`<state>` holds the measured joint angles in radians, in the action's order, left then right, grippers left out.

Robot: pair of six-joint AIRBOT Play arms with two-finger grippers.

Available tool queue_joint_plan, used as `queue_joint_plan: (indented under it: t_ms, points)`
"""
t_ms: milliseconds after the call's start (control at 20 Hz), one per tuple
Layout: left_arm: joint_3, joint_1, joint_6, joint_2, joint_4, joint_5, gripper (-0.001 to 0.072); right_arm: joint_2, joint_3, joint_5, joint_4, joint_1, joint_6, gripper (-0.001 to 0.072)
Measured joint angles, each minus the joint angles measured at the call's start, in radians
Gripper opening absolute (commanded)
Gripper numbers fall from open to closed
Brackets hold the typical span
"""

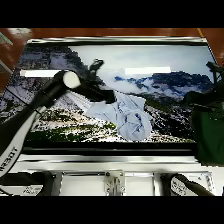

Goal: Fold the shirts.

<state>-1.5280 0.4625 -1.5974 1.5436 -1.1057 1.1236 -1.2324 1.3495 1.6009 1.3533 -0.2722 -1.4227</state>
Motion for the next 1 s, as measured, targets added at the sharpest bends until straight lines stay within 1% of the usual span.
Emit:
queue_joint_plan:
  t_ms: [100,200,250,350,500,750,800,850,900,1000]
  points:
    - [0.045,-0.146,0.031,-0.019,0.002,0.094,0.0664,-0.028,-0.057,-0.004,-0.01,-0.029,0.005,0.0689]
    - [0.116,-0.268,0.053,-0.032,0.01,0.153,0.0664,-0.049,-0.121,-0.016,-0.042,-0.064,0.014,0.0689]
    - [0.159,-0.321,0.062,-0.035,0.011,0.163,0.0664,-0.055,-0.153,-0.025,-0.061,-0.079,0.021,0.0689]
    - [0.246,-0.385,0.077,-0.038,0.028,0.142,0.0664,-0.064,-0.216,-0.052,-0.096,-0.092,0.029,0.0689]
    - [0.333,-0.417,0.108,-0.012,0.089,0.045,0.0664,-0.07,-0.291,-0.109,-0.129,-0.093,0.036,0.0689]
    - [0.377,-0.389,0.176,0.087,0.23,-0.078,0.0663,-0.073,-0.352,-0.152,-0.178,-0.092,0.039,0.0689]
    - [0.379,-0.379,0.188,0.103,0.253,-0.098,0.0652,-0.073,-0.357,-0.152,-0.19,-0.092,0.039,0.0689]
    - [0.381,-0.368,0.198,0.117,0.277,-0.108,0.0553,-0.073,-0.36,-0.152,-0.204,-0.092,0.039,0.0689]
    - [0.383,-0.357,0.206,0.127,0.29,-0.122,0.0476,-0.073,-0.363,-0.152,-0.222,-0.092,0.04,0.0689]
    - [0.384,-0.338,0.215,0.14,0.32,-0.154,0.0454,-0.073,-0.366,-0.153,-0.256,-0.092,0.044,0.069]
